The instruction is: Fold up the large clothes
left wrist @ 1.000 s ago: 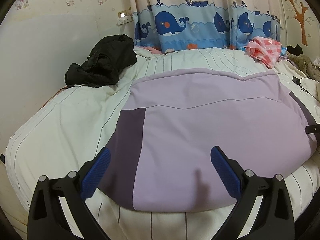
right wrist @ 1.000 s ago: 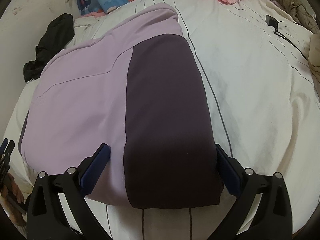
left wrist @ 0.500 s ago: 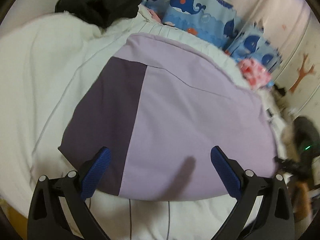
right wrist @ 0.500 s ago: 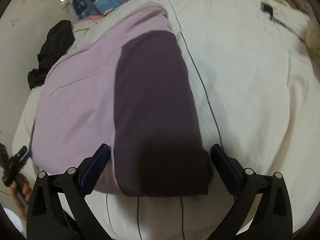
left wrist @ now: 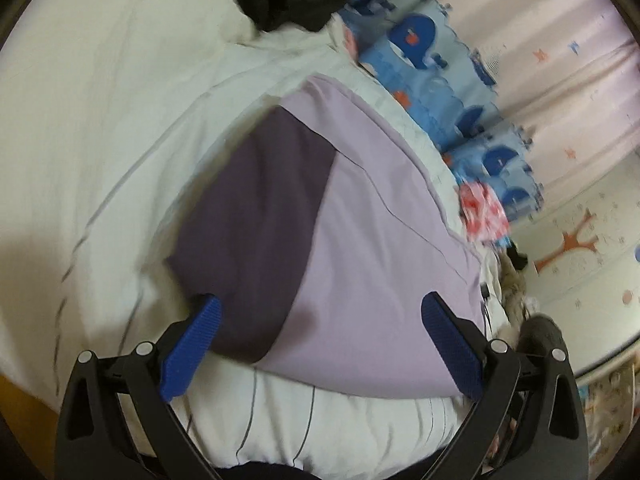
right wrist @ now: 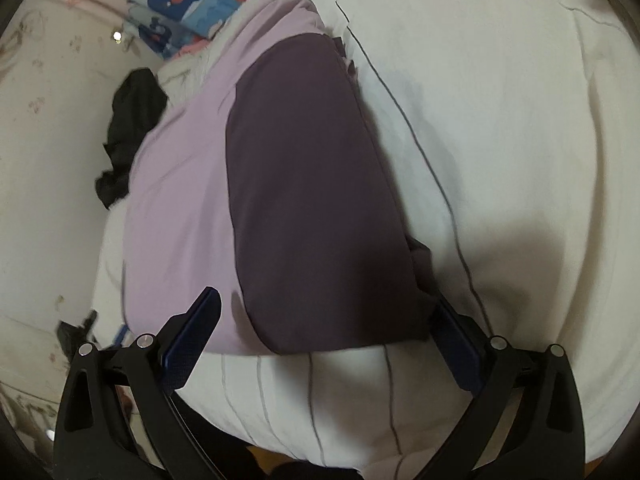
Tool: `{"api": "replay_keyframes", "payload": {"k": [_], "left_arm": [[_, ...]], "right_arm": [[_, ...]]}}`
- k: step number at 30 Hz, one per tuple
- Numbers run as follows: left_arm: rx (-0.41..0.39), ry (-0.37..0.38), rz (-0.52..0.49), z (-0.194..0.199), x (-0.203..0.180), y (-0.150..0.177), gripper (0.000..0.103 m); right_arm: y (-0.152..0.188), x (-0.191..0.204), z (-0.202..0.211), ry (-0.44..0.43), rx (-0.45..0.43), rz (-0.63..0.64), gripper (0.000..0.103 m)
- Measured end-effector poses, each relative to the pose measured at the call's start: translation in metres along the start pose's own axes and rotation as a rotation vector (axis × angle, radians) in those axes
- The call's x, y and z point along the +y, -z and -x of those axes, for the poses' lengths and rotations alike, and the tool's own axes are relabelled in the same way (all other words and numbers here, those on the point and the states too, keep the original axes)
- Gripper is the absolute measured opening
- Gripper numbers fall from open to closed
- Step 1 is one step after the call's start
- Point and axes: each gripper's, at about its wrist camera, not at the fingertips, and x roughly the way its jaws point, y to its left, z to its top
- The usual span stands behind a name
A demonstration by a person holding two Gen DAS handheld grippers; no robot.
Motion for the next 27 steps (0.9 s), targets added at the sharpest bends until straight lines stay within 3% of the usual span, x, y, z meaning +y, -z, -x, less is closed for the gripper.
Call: {"api": "replay_keyframes", "payload": {"k": [3, 7, 9, 11, 13, 16, 17, 20, 22, 24, 25, 27], "left_arm": [[-0.037, 0.027, 0.103, 0.011, 0.02, 0.008, 0.096], [0.093, 0.056, 0.14, -0.02, 0.037, 0.013, 0.096], [0.106, 0.114, 0.162, -0.031, 0.039, 0.013, 0.096], [0.081, 0.123, 0.164, -0.029, 0.033, 0.013, 0.096], [0.054, 0.139, 0.123, -0.025, 0.023, 0.012, 0.096], [0.127, 0.084, 0.124, -0.044, 0.035, 0.01, 0.096], [0.146, 0.092, 0.146, -0.048, 0.041, 0.009, 0.096], [0.086, 0.168, 0.15, -0.034, 0.034, 0.008, 0.096], [0.079, 0.103, 0.07, -0.041, 0.024, 0.005, 0.096], [0.174, 0.023, 0.076, -0.068, 0.028, 0.005, 0.096], [0.177, 0.008, 0.075, -0.069, 0.026, 0.005, 0.096], [0.151, 0.054, 0.097, -0.063, 0.022, 0.004, 0.096]], "right_arm": [[0.005, -0.008, 0.008, -0.026, -0.02, -0.038, 0.097], [0.004, -0.011, 0.006, -0.078, -0.005, -0.058, 0.097], [0.002, -0.008, 0.008, -0.144, -0.03, -0.072, 0.097], [-0.001, -0.008, 0.012, -0.181, -0.065, -0.099, 0.097], [-0.004, -0.012, 0.004, -0.152, -0.04, -0.091, 0.097], [-0.006, -0.01, -0.01, -0.105, -0.008, -0.059, 0.097], [-0.007, -0.008, -0.008, -0.146, -0.023, -0.06, 0.097], [-0.007, 0.001, 0.01, -0.292, -0.117, -0.052, 0.097], [-0.012, -0.002, 0.003, -0.273, -0.094, -0.045, 0.097], [-0.017, -0.008, -0.022, -0.19, 0.011, -0.054, 0.097], [-0.018, -0.004, -0.024, -0.179, 0.002, -0.044, 0.097], [-0.017, 0.002, -0.016, -0.304, -0.041, -0.076, 0.097]]}}
